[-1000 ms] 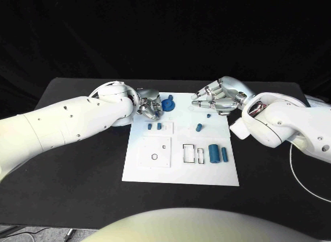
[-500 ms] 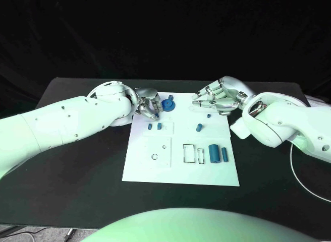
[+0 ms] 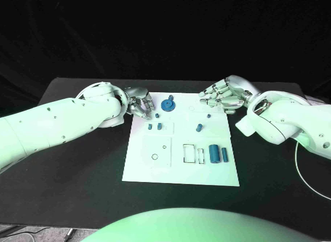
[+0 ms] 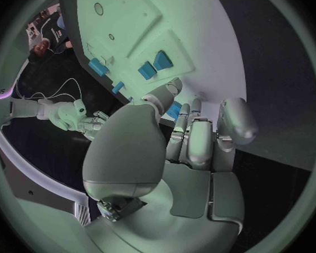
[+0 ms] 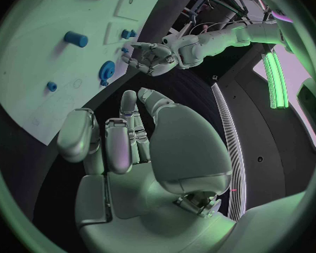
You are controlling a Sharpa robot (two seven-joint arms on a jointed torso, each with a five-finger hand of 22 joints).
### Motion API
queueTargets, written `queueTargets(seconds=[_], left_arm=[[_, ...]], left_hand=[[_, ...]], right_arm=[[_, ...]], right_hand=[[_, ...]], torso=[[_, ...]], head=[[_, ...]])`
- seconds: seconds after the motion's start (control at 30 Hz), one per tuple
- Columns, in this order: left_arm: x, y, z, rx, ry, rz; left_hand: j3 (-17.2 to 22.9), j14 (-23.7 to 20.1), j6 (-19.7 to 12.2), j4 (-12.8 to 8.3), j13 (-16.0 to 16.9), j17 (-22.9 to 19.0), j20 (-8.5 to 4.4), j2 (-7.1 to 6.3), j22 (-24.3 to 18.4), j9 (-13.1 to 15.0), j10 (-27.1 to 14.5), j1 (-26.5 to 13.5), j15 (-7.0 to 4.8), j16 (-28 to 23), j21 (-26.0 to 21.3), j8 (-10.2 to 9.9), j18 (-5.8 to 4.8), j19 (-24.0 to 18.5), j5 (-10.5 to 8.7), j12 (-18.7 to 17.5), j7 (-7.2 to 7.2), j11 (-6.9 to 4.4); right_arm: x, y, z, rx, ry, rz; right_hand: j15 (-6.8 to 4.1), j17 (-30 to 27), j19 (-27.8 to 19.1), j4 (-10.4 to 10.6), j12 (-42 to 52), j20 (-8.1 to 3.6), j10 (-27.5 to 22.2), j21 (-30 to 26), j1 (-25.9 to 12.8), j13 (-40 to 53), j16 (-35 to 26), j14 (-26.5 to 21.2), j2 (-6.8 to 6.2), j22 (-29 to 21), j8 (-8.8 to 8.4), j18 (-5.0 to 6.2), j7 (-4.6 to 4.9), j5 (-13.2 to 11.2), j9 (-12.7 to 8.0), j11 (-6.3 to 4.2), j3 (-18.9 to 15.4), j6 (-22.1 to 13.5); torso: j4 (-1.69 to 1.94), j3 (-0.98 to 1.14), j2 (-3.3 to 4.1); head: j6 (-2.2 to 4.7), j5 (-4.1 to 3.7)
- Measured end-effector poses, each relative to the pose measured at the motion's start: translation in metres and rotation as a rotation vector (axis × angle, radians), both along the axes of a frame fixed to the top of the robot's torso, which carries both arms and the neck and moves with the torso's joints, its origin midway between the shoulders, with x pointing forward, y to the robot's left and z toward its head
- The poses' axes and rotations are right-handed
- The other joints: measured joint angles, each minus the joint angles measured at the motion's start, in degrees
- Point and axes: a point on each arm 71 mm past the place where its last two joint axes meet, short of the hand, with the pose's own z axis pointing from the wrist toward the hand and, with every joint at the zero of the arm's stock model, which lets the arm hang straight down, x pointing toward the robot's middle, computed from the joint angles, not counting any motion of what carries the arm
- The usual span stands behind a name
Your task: Assemble the parts on the task board
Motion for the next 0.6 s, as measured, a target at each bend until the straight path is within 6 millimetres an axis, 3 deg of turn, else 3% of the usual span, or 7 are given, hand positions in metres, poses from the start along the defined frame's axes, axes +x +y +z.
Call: queueTargets(seconds=[0.07, 0.23, 0.3, 0.4, 0.47, 0.5, 0.6], left_arm=[[0.0, 0.007, 0.002, -0.019, 0.0, 0.015], [-0.001, 0.022, 0.006, -0.13, 0.011, 0.061], [-0.002, 0.028, 0.008, -0.228, 0.023, 0.085], [-0.005, 0.034, 0.011, -0.398, 0.059, 0.125], [-0.009, 0.037, 0.012, -0.549, 0.103, 0.162], [-0.011, 0.038, 0.012, -0.612, 0.124, 0.179], [-0.016, 0.044, 0.011, -0.819, 0.195, 0.247]], left_hand=[[0.3, 0.0, 1.2, -0.3, 0.2, 0.0, 0.0, 0.36, 0.0, 0.1, 1.4, 0.4, 0.0, 0.0, 0.0, 0.3, 0.0, 0.0, 0.0, 0.8, 0.32, -0.21], [2.8, 0.0, 4.4, -0.5, 0.7, 0.9, 0.0, 1.13, 0.0, 0.3, 5.8, 1.1, 0.0, 0.2, 0.0, 1.8, 0.0, 0.0, 0.0, 2.8, 0.96, -0.76], [3.6, 0.0, 5.3, -0.4, 0.7, -0.7, 0.0, 1.41, -0.1, 0.3, 6.6, 0.8, -0.03, -0.3, -3.6, 1.9, 0.5, 0.0, 0.0, 3.0, 1.24, -0.61], [4.2, -1.5, 5.6, 0.2, 0.7, -4.6, -0.09, 2.03, -1.7, 0.3, 6.6, 0.2, -0.28, -2.4, -8.7, 1.9, 0.99, -1.1, 0.0, 3.0, 1.56, -0.57], [4.1, -3.9, 5.6, 0.3, 0.6, -9.6, 0.05, 2.1, -4.2, 0.1, 6.6, 0.1, -0.06, -5.2, -14.6, 1.9, 2.46, -3.2, 0.0, 3.0, 1.56, -0.56], [3.9, -5.1, 5.8, 0.6, 0.5, -12.2, 0.18, 2.21, -5.4, 0.1, 6.4, -0.2, 0.07, -6.5, -17.6, 1.9, 2.71, -4.2, 0.0, 3.0, 1.68, -0.34], [2.8, -6.5, 5.8, 1.6, 0.4, -14.9, 0.39, 1.83, -7.0, 0.0, 6.2, -1.7, 0.28, -8.0, -21.4, 1.9, 2.72, -5.6, 0.0, 3.2, 1.77, -0.16]], right_arm=[[0.004, -0.008, -0.001, -0.038, -0.017, -0.014], [0.011, -0.023, -0.002, -0.175, -0.08, -0.023], [0.012, -0.024, -0.002, -0.255, -0.121, -0.01], [0.013, -0.021, -0.002, -0.365, -0.178, 0.018], [0.013, -0.017, -0.005, -0.45, -0.218, 0.044], [0.013, -0.015, -0.006, -0.485, -0.233, 0.054], [0.013, -0.009, -0.012, -0.588, -0.273, 0.084]], right_hand=[[0.4, 0.0, -0.1, -0.7, -5.4, 0.09, -0.5, -0.8, 0.6, -5.3, -1.3, 0.0, -0.6, -0.9, 0.0, 0.86, 0.12, -0.8, 0.1, 0.11, 1.6, 0.1], [0.82, -1.2, -0.3, -2.2, -15.7, 0.32, -1.6, -1.5, 1.9, -15.3, -3.4, 0.0, -1.18, -2.0, 0.34, 0.88, 0.43, -2.6, 0.3, 0.56, 4.1, 0.4], [0.84, -1.5, -0.5, -2.7, -20.2, 0.75, 0.2, -1.7, 2.1, -20.7, -3.8, 0.0, -1.37, -2.1, 0.34, 0.88, 1.19, -4.0, 0.3, 1.11, 5.2, 1.2], [1.24, -2.2, -0.5, -3.0, -23.3, 0.74, 0.6, -2.1, 2.3, -24.7, -4.7, 0.0, -1.55, -2.5, 0.32, 0.88, 0.97, -7.0, 0.3, 1.11, 6.2, 1.5], [1.23, -2.7, -0.6, -2.9, -24.5, 0.85, 0.6, -2.4, 2.1, -26.5, -5.1, 0.0, -2.11, -2.9, -0.22, 0.88, 0.84, -8.5, 0.2, 1.11, 6.5, 1.6], [1.23, -3.0, -0.7, -2.9, -25.1, 0.94, 0.6, -2.7, 1.9, -27.5, -5.5, 0.0, -2.28, -3.2, -0.51, 0.88, 0.79, -9.1, 0.2, 1.12, 6.8, 1.7], [1.23, -3.6, -0.7, -2.8, -26.2, 0.94, 0.4, -3.0, 1.9, -29.5, -6.2, 0.0, -2.82, -3.7, -1.03, 0.88, 0.33, -10.6, 0.1, 0.89, 6.8, 1.2]], torso=[[0.0, -0.01, 0.0], [-0.04, -0.04, 0.01], [-0.08, -0.05, 0.04], [-0.12, -0.03, 0.11], [-0.11, -0.01, 0.14], [-0.09, -0.01, 0.15], [0.0, -0.02, 0.15]], head=[[0.09, 0.01], [0.62, -0.09], [0.87, -0.26], [1.36, -0.77], [1.66, -1.22], [1.81, -1.43], [2.13, -2.19]])
